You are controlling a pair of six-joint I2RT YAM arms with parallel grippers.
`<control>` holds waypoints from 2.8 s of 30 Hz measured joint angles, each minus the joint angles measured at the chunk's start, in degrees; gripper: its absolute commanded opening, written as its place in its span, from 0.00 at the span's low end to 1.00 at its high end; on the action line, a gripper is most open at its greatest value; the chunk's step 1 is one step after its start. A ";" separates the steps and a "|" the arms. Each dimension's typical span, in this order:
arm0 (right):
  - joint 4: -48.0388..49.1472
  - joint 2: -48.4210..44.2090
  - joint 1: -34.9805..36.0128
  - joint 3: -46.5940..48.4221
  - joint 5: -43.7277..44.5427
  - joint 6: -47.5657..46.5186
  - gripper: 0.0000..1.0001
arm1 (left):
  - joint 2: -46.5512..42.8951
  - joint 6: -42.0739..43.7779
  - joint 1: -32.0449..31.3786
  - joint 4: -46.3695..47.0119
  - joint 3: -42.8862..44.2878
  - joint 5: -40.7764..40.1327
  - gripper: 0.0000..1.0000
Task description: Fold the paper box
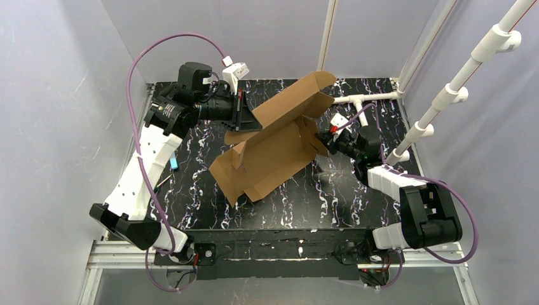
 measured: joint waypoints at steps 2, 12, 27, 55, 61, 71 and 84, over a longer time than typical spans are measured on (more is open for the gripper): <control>-1.36 -0.55 0.00 0.02 -0.79 -0.81 0.22 | 0.00 -0.11 0.00 0.26 -0.07 0.20 0.00; -17.55 -1.92 -0.22 2.05 -8.15 -4.52 0.51 | -0.44 -0.04 -0.02 0.17 -2.64 -0.33 0.00; -36.11 -2.29 -5.95 14.62 -15.98 -1.75 0.62 | -1.03 2.62 0.04 -1.20 -3.26 -0.85 0.00; -58.58 8.46 -3.30 33.70 6.23 -7.45 0.80 | 4.44 13.70 1.42 -7.56 9.88 -13.53 0.00; -56.83 17.31 -3.43 41.22 4.15 -7.58 0.60 | 4.44 14.43 1.49 -7.54 9.99 -13.00 0.00; -50.18 21.16 -3.15 39.26 -3.30 -7.39 0.01 | 4.42 16.00 2.19 -8.50 11.45 -13.60 0.00; -13.35 14.53 -0.59 29.27 -2.16 8.28 0.01 | 5.25 21.51 2.93 -6.38 20.74 -15.26 0.00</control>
